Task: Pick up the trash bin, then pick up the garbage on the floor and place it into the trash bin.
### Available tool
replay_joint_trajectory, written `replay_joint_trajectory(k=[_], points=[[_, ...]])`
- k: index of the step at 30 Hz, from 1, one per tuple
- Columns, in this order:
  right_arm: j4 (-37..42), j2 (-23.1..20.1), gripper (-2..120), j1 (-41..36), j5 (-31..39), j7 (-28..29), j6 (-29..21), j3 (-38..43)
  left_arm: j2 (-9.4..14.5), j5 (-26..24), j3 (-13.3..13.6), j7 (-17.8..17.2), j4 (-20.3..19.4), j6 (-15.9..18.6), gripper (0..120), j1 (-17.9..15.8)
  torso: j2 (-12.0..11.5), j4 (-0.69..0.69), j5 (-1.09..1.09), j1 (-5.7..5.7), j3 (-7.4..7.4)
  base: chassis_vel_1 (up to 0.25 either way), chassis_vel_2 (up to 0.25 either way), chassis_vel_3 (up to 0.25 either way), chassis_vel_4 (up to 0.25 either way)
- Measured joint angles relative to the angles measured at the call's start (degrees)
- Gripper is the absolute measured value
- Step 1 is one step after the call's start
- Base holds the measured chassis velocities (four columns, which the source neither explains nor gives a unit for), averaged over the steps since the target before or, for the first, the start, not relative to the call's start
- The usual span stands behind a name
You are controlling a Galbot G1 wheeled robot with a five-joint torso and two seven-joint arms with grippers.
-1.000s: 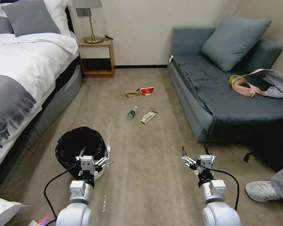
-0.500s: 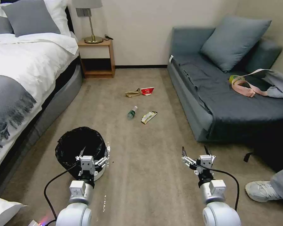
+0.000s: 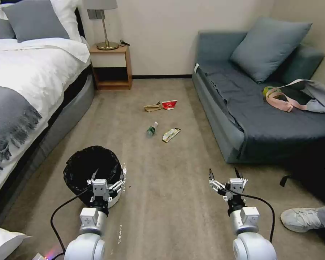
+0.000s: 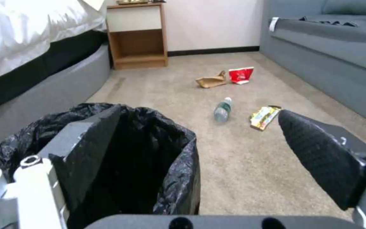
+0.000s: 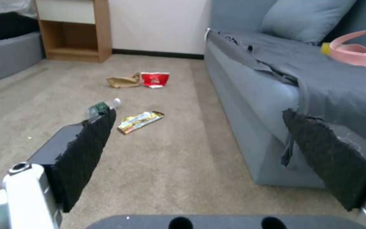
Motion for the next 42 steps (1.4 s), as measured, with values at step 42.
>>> replay_joint_trajectory(k=[42], points=[[13.1,-19.5,100,9.3,39.2,14.8,-34.6,3.5,12.4,-23.5,-12.0,-20.1,-6.9,31.6,100,-17.0,0.0,0.0,-0.08,0.0,0.0,0.0,0.0,0.0,0.0]])
